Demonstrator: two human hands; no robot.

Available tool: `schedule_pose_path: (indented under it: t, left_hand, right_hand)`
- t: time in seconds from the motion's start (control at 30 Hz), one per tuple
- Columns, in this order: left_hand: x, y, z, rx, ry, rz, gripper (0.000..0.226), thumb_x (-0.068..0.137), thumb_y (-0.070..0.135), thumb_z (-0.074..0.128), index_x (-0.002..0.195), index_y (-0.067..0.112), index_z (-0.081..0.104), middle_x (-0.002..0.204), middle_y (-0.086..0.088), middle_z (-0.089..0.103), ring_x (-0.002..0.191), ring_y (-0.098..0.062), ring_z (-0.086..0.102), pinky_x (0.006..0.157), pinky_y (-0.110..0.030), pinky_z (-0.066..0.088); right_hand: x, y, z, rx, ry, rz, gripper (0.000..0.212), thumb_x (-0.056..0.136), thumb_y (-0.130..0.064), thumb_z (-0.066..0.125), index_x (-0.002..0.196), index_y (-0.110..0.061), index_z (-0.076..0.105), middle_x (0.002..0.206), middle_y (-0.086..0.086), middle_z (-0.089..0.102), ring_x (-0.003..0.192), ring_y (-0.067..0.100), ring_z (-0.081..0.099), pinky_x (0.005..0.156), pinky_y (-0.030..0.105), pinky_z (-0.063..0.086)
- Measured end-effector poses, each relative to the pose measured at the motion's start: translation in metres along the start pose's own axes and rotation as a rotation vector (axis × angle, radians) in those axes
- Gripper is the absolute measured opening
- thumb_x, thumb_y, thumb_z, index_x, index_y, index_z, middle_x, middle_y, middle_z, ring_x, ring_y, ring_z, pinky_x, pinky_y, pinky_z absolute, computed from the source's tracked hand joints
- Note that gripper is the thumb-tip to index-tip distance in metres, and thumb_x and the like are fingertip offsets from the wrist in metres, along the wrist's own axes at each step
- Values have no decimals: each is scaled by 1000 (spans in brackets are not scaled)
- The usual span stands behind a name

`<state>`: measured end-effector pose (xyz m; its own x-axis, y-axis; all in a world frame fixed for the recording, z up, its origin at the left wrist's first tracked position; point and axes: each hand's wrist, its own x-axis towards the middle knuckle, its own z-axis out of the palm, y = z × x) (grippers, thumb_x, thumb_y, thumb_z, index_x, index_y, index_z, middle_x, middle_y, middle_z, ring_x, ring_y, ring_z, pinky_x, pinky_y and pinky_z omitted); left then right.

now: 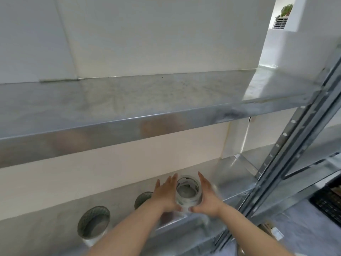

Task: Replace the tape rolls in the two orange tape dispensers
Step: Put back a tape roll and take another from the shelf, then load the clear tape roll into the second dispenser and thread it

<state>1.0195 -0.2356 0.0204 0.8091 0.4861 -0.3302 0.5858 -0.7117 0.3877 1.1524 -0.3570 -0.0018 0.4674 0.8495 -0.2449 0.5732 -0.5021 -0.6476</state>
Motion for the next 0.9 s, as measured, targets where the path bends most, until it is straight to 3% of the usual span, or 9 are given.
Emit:
schedule_pose_path:
  t: [0.13,0.23,0.3,0.37,0.47,0.53,0.63,0.8,0.9]
  left_hand:
    - [12,3,8,49,-33,-116,117,72,39,72,148,6,-12,134,-8,58,133,-23,43,120,-43,-4]
    - [13,3,8,33,62,-108,92,76,42,65,145,9,15,127,-6,61,128,-23,49,121,-45,-5]
    - [7,4,-2,-56,136,-94,83,74,43,66,141,15,25,128,-2,60,128,-21,49,121,-46,-5]
    - [-5,0,-16,-187,227,-74,77,69,41,70,135,22,34,130,3,58,127,-18,48,120,-47,3]
    - [-36,-28,-41,-435,339,-87,78,62,34,79,130,25,41,131,4,56,124,-20,49,112,-42,31]
    - [-67,-57,-56,-565,408,-143,81,59,27,83,130,23,43,132,3,56,124,-19,50,103,-34,41]
    - [-127,-104,-69,-626,544,-263,81,58,25,86,129,21,47,131,2,57,122,-16,51,100,-31,44]
    - [-243,-173,-69,-608,706,-431,78,59,26,86,127,16,51,127,-2,61,119,-17,55,98,-29,45]
    - [-314,-211,-63,-622,787,-504,78,57,27,87,126,15,52,126,-2,61,119,-16,55,99,-29,45]
  right_hand:
    - [13,7,14,78,11,27,125,62,-27,81,149,-20,-9,150,8,25,139,24,30,110,28,32]
    - [10,0,7,83,76,-30,111,60,-28,84,145,-11,16,136,2,39,126,15,40,98,13,32]
    - [7,-14,-8,119,153,-125,92,51,-30,87,129,-16,38,115,-7,46,111,9,49,83,3,34]
    - [9,-36,-20,140,192,-220,79,42,-33,86,110,-26,45,101,-14,51,101,11,58,72,1,40]
    - [12,-84,-19,138,133,-341,72,45,-22,89,100,-32,44,97,-16,52,95,8,57,76,8,41]
    - [12,-124,-6,160,80,-440,66,46,-18,88,92,-39,47,98,-16,55,96,6,59,80,14,45]
    - [6,-186,29,175,-14,-558,62,46,-23,87,89,-44,48,102,-12,61,99,10,61,84,23,50]
    - [-25,-279,109,177,-223,-697,64,49,-24,87,101,-34,51,108,-5,61,103,12,60,87,25,51]
    - [-56,-332,161,176,-311,-784,49,53,-17,86,83,-40,54,95,-11,65,91,5,64,82,28,54]
